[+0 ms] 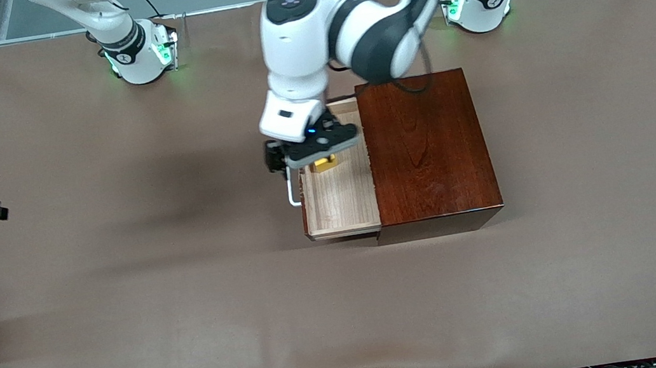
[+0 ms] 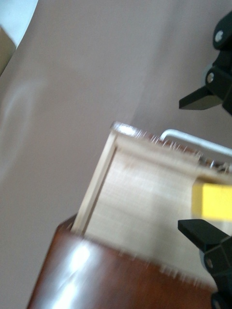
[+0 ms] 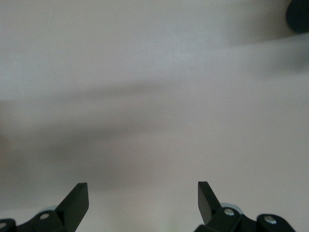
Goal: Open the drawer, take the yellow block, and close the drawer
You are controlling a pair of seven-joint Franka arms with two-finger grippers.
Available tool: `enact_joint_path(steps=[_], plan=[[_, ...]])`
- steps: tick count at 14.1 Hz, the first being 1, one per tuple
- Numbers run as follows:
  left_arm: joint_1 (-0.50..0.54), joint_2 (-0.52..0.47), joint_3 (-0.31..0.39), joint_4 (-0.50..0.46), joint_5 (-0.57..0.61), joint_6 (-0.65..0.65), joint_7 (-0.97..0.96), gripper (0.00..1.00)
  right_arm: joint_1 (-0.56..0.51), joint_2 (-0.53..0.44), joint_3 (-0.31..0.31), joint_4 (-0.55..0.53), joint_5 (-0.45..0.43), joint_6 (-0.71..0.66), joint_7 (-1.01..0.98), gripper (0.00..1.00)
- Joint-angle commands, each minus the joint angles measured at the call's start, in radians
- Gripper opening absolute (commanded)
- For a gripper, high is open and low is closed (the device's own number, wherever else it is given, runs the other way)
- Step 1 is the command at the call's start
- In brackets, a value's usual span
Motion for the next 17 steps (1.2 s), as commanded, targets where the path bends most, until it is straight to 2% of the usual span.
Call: enact_joint_path(steps=[1,4,9,15,17], plan=[[0.074,-0.068,-0.014,-0.037,0.013,-0.095,0.115,1.0,0.056,0.017,0.013,0.002,0.058,0.001,0.195,1.0],[0.151,-0.142,-0.016,-0.086,0.011,-0.154,0.226,1.0,0.191,0.035,0.013,0.005,0.071,0.008,0.477,1.0],[0.261,-0.252,-0.017,-0.18,-0.015,-0.157,0.373,1.0,0.41,0.054,0.014,0.005,0.112,0.028,0.946,1.0],[0.342,-0.338,-0.017,-0.267,-0.018,-0.16,0.54,1.0,0.625,0.106,0.014,0.005,0.147,0.164,1.437,1.0],[0.368,-0.355,-0.017,-0.27,-0.018,-0.21,0.637,1.0,0.679,0.15,0.014,0.005,0.149,0.211,1.576,1.0]])
